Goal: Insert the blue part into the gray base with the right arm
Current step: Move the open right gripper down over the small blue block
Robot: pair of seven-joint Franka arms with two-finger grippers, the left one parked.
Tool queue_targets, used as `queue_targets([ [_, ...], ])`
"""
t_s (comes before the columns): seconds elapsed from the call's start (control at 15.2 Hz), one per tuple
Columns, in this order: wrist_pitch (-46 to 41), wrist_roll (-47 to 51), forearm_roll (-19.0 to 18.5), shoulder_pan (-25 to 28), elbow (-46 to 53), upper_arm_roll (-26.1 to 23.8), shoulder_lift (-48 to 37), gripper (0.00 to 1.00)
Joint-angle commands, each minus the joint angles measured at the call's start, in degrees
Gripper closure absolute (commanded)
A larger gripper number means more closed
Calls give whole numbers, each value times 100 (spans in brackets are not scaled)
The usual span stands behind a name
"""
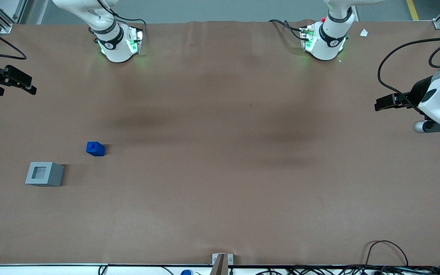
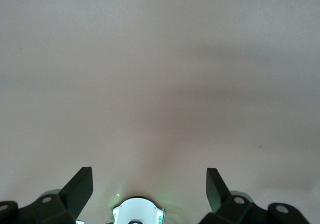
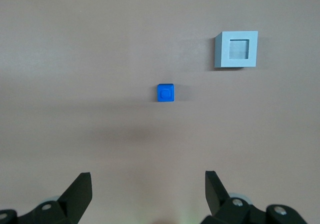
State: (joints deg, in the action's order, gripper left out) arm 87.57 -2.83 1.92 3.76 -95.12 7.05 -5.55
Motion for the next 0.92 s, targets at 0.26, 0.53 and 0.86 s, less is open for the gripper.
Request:
queue_targets([
  [0.26,-12,-24,-104,81,-7,33,-43,0],
  [0.53,-12,-33,-95,55,-15,33,255,0],
  [0.86,154,-24,-95,55,-85,51,685,0],
])
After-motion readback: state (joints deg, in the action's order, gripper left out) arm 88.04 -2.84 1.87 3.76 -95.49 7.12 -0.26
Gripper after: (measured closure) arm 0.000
